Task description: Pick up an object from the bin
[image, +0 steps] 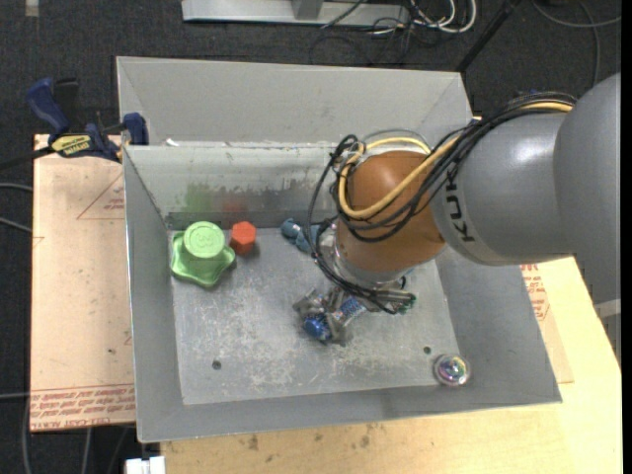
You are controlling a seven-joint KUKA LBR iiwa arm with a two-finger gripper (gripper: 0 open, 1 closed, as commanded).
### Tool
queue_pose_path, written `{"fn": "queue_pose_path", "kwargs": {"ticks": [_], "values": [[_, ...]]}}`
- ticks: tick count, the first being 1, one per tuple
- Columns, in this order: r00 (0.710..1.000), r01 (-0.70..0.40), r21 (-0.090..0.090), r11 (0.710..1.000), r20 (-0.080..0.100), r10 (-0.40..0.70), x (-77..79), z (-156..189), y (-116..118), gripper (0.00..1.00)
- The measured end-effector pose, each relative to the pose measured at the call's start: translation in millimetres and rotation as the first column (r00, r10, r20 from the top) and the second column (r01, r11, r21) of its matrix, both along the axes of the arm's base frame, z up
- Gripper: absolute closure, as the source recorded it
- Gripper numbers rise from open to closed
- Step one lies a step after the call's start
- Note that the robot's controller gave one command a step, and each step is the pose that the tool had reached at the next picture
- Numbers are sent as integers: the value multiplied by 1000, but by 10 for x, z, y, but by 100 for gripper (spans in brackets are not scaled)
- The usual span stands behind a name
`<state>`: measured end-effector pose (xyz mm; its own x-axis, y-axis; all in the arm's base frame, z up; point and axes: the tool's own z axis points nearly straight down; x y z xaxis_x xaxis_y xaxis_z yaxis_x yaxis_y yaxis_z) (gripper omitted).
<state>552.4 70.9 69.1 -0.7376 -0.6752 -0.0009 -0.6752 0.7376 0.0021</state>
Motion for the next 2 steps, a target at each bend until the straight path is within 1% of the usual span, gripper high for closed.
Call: {"fn": "queue_pose_path", "kwargs": {"ticks": [1,2], "values": [[998,-67,0,998,-3,67,-29,-7,-148,100],[990,-144,-1,990,7,144,-389,1440,-112,100]]}}
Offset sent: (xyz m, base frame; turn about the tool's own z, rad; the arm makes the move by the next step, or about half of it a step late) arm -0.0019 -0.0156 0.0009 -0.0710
